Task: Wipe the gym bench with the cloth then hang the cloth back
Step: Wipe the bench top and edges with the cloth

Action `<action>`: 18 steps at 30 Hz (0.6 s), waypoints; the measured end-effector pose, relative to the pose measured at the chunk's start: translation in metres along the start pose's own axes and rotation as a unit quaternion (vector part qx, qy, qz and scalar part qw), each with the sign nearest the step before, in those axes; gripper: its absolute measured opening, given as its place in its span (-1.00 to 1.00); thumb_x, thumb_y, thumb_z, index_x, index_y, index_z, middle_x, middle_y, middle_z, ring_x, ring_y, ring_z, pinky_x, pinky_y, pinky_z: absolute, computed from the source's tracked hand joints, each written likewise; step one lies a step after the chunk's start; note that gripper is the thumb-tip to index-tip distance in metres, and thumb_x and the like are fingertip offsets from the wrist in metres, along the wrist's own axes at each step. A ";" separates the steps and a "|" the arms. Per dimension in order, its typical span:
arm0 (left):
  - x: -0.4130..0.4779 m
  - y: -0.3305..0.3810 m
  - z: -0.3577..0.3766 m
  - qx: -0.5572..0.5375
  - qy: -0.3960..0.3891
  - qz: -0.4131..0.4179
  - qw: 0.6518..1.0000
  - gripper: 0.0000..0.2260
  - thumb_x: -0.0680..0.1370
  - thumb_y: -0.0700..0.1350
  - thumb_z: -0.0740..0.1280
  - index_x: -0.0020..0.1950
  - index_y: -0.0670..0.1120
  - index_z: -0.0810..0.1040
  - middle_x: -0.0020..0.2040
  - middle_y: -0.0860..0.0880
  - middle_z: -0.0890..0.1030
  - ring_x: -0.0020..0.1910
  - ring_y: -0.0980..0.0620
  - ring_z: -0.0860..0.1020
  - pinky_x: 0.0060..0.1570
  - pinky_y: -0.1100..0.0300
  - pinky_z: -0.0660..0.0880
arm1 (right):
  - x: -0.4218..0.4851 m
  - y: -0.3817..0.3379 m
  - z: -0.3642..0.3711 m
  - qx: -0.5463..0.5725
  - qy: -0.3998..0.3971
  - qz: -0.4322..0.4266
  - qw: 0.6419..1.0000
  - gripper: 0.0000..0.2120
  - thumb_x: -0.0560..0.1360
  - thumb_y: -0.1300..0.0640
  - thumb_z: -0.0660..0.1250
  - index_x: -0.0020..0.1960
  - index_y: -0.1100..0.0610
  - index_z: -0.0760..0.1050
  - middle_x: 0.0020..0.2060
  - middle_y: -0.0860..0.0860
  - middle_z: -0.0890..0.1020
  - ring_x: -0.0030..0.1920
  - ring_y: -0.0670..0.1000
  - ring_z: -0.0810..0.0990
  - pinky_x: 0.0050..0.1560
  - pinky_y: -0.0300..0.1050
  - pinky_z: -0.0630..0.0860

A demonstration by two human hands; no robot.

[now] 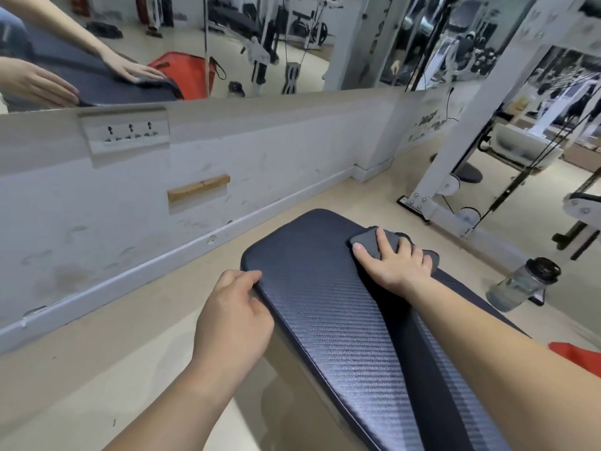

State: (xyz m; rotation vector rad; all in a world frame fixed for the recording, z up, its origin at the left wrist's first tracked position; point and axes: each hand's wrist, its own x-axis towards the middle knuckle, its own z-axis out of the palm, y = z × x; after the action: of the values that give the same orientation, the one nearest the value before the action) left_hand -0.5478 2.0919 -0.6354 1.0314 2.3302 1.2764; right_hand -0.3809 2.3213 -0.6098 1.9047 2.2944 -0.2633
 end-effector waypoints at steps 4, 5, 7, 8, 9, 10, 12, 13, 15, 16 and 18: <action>0.009 -0.007 -0.003 -0.029 0.026 -0.013 0.999 -0.58 0.51 -0.35 0.21 0.25 0.00 0.64 0.16 0.21 0.57 0.07 0.20 0.52 -0.03 0.41 0.36 | 0.000 -0.052 0.003 0.001 -0.011 -0.028 1.000 -0.08 0.45 -0.59 -0.11 0.67 -0.20 -0.20 0.69 0.15 -0.13 0.65 0.31 -0.19 0.59 0.30 -0.23; 0.010 -0.009 -0.003 -0.032 0.028 -0.015 0.999 -0.57 0.51 -0.36 0.21 0.23 0.01 0.64 0.16 0.22 0.58 0.06 0.22 0.51 -0.05 0.48 0.34 | 0.001 -0.068 0.005 0.000 -0.010 -0.045 0.999 -0.09 0.46 -0.58 -0.10 0.67 -0.19 -0.21 0.68 0.16 -0.15 0.65 0.32 -0.21 0.59 0.30 -0.25; 0.013 -0.012 -0.002 -0.038 0.023 -0.017 0.999 -0.57 0.50 -0.37 0.21 0.21 0.03 0.64 0.14 0.22 0.57 0.04 0.27 0.50 -0.06 0.55 0.32 | 0.000 -0.099 0.008 -0.003 -0.010 -0.078 0.997 -0.11 0.48 -0.56 -0.10 0.67 -0.18 -0.22 0.68 0.15 -0.18 0.65 0.32 -0.25 0.58 0.30 -0.28; 0.014 -0.013 -0.001 -0.041 0.019 -0.018 0.999 -0.57 0.49 -0.37 0.21 0.20 0.04 0.63 0.13 0.21 0.56 0.03 0.28 0.49 -0.05 0.53 0.34 | -0.002 -0.115 0.011 -0.002 -0.011 -0.093 0.996 -0.13 0.49 -0.54 -0.09 0.67 -0.19 -0.21 0.68 0.15 -0.18 0.64 0.32 -0.26 0.58 0.30 -0.29; 0.014 -0.014 -0.001 -0.045 0.016 -0.021 0.999 -0.57 0.49 -0.36 0.21 0.19 0.05 0.62 0.13 0.20 0.55 0.02 0.26 0.49 -0.04 0.46 0.38 | -0.003 -0.130 0.012 -0.001 -0.012 -0.108 0.994 -0.15 0.50 -0.53 -0.09 0.67 -0.19 -0.18 0.68 0.14 -0.18 0.64 0.32 -0.26 0.58 0.31 -0.29; 0.015 -0.015 -0.001 -0.048 0.013 -0.027 0.998 -0.57 0.49 -0.36 0.21 0.18 0.06 0.61 0.13 0.19 0.55 0.03 0.23 0.50 0.00 0.36 0.41 | -0.006 -0.144 0.014 0.001 -0.014 -0.125 0.992 -0.18 0.52 -0.50 -0.08 0.68 -0.19 -0.14 0.69 0.12 -0.17 0.64 0.32 -0.27 0.58 0.31 -0.30; 0.016 -0.017 -0.003 -0.051 0.012 -0.041 0.998 -0.61 0.48 -0.35 0.20 0.13 0.06 0.59 0.12 0.17 0.54 0.03 0.18 0.52 0.05 0.23 0.45 | -0.013 -0.169 0.020 -0.008 -0.014 -0.170 0.985 -0.29 0.57 -0.42 -0.08 0.66 -0.18 0.07 0.69 0.10 -0.08 0.65 0.31 -0.24 0.58 0.31 -0.28; 0.015 -0.018 -0.006 -0.049 0.014 -0.048 0.998 -0.63 0.49 -0.34 0.20 0.11 0.06 0.57 0.12 0.17 0.53 0.01 0.19 0.52 0.05 0.20 0.46 | -0.017 -0.179 0.023 -0.022 -0.011 -0.198 0.980 -0.34 0.59 -0.37 -0.08 0.62 -0.14 0.20 0.68 0.10 0.02 0.65 0.31 -0.18 0.58 0.31 -0.25; 0.015 -0.021 -0.013 -0.044 0.018 -0.064 0.997 -0.68 0.50 -0.33 0.19 0.06 0.05 0.54 0.10 0.17 0.51 0.00 0.27 0.50 0.00 0.17 0.48 | -0.025 -0.191 0.027 -0.049 0.002 -0.251 0.967 -0.40 0.62 -0.28 -0.09 0.51 -0.06 0.38 0.61 0.10 0.25 0.63 0.27 0.00 0.59 0.28 -0.18; 0.015 -0.021 -0.016 -0.042 0.021 -0.072 0.996 -0.69 0.51 -0.33 0.18 0.05 0.05 0.53 0.10 0.17 0.50 0.01 0.29 0.49 -0.03 0.15 0.48 | -0.029 -0.192 0.028 -0.055 0.008 -0.269 0.962 -0.42 0.63 -0.26 -0.08 0.47 -0.04 0.42 0.56 0.09 0.33 0.60 0.24 0.08 0.59 0.27 -0.16; 0.015 -0.023 -0.023 -0.046 0.033 -0.088 0.994 -0.71 0.51 -0.33 0.17 0.03 0.04 0.51 0.09 0.14 0.50 0.02 0.20 0.50 -0.05 0.12 0.49 | -0.036 -0.190 0.027 -0.057 0.015 -0.293 0.954 -0.45 0.64 -0.25 -0.07 0.41 -0.03 0.47 0.50 0.07 0.41 0.57 0.22 0.16 0.60 0.25 -0.13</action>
State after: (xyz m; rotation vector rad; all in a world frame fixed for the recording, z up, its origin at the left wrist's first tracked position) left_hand -0.5810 2.0804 -0.6399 0.7474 2.3270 1.3535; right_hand -0.5611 2.2465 -0.6206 1.1405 2.7729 -0.1582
